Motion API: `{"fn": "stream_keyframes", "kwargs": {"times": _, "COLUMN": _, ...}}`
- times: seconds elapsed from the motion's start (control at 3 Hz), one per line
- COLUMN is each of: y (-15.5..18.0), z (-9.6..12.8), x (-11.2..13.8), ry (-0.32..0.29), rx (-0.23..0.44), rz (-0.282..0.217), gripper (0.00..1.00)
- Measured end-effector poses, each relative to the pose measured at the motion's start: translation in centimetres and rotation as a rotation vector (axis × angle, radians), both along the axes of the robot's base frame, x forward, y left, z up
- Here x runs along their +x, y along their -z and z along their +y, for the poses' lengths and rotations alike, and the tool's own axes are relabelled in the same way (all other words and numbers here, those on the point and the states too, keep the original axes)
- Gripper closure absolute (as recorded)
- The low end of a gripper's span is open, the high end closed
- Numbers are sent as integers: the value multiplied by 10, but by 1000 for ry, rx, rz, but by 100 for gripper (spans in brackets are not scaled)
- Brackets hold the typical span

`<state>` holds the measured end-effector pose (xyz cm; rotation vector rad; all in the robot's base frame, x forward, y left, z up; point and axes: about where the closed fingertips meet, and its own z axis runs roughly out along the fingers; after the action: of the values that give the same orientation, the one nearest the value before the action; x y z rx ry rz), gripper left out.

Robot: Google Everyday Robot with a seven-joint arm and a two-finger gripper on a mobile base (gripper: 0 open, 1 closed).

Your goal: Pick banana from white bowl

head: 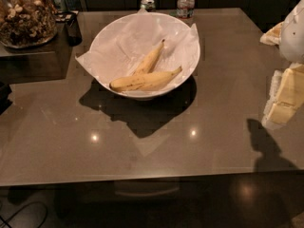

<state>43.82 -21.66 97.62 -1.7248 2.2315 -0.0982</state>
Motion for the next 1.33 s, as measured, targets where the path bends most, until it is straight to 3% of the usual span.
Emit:
{"fn": "stream_keyframes", "kwargs": {"times": 0.33, "y": -5, "z": 2, "x": 4, "ry": -12, "rx": 11, "rz": -18, "gripper": 0}}
{"fn": "stream_keyframes", "kwargs": {"times": 0.67, "y": -17, "z": 24, "x": 31, "ry": -127, "rx": 56, "rz": -46, "gripper": 0}}
{"fn": "stream_keyframes", "kwargs": {"times": 1.33, "y": -51, "z": 105, "x": 99, "ry": -446, "rx": 206, "rz": -69, "gripper": 0}}
